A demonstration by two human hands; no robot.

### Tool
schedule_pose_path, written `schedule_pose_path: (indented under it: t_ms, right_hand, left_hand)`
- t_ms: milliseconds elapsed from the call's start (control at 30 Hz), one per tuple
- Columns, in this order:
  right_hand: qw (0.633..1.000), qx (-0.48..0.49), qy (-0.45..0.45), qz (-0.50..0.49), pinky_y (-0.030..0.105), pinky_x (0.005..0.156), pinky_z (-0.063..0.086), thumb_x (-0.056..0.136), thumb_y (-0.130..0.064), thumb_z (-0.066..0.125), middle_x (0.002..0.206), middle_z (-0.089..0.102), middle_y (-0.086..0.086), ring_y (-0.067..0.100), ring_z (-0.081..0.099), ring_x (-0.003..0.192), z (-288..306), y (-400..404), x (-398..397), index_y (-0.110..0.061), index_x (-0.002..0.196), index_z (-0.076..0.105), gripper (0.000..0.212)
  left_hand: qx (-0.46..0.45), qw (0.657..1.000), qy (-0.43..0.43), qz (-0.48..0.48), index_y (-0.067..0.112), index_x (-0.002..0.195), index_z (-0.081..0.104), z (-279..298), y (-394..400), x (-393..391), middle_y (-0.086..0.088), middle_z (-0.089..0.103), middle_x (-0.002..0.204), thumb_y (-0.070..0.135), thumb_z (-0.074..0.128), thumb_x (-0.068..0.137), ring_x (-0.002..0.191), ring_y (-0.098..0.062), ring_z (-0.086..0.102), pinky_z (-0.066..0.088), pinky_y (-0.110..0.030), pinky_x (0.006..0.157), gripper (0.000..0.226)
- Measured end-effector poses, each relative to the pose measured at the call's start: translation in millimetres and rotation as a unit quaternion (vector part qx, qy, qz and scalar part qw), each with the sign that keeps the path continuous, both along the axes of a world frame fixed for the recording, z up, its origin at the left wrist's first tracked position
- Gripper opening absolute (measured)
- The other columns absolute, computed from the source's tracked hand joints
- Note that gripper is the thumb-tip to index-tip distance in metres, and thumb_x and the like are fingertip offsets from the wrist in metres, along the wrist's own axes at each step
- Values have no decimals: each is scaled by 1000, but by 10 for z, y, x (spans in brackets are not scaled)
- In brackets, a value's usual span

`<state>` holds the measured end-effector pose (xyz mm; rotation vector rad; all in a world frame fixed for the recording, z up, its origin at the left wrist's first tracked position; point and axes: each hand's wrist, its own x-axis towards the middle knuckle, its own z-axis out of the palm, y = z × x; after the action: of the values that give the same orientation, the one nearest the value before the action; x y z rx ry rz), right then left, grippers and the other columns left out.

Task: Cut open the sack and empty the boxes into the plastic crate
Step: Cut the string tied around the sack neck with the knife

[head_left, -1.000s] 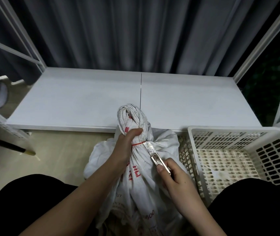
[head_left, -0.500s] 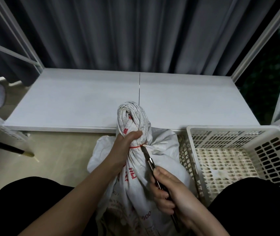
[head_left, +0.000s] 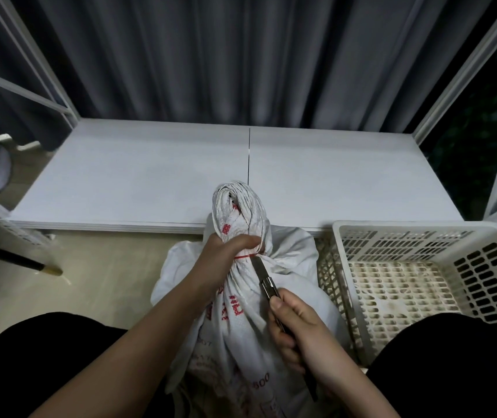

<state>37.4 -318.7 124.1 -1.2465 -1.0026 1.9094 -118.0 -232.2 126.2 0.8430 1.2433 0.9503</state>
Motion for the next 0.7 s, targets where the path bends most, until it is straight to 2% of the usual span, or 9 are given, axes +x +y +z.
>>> schedule_pose_path:
  t_ms: [133,333,433,467,533,600,700]
  right_hand:
    - [995,-43,95,3,12,34,18,92,-40,51,53,29,0,8,17,34,-28,-23,-24,-14,84,40,30]
    - [964,-102,245,13,9,34,20,91,-40,49,51,21,-2,5,15,31,-34,-56,-115,-15,79,43,28]
    - [946,-110,305,33,10,33,21,89,-44,58,49,25,-4,3,18,31,-54,-82,-159,-16,76,48,32]
    - [942,-110,315,37,10,33,22,87,-45,60,48,26,-5,3,19,30,-64,-90,-163,-16,75,48,33]
    - [945,-105,309,35,10,33,23,85,-46,62,48,26,-4,3,19,30,-81,-91,-157,-16,74,49,35]
    - [959,-87,267,26,9,34,23,81,-49,65,49,25,-2,4,18,31,-82,-86,-150,-17,72,49,37]
    - [971,-70,227,13,9,35,22,81,-50,63,49,25,-2,5,18,32,-90,-72,-145,-17,72,48,37]
  left_hand:
    - [-3,999,-29,14,1,99,73,-21,12,22,-17,74,96,33,72,55,94,-32,71,52,-40,92,54]
    - [5,999,-34,29,0,99,72,-10,-21,32,-15,75,95,35,73,54,92,-28,71,52,-38,92,57]
    - [26,999,-32,27,6,89,75,9,-54,28,-15,75,91,26,69,65,90,-28,72,53,-40,92,33]
    - [30,999,-34,27,7,88,75,16,-66,26,-16,75,91,26,68,65,90,-29,72,53,-40,92,30]
    - [40,998,-32,30,3,93,74,21,-80,34,-17,75,92,31,71,60,91,-30,72,53,-41,92,43]
    - [43,998,-36,39,-2,97,72,17,-77,45,-18,74,92,36,70,57,90,-30,72,53,-40,90,56]
    - [37,997,-43,51,-3,100,70,2,-64,68,-20,74,93,36,71,55,91,-32,71,53,-43,91,60]
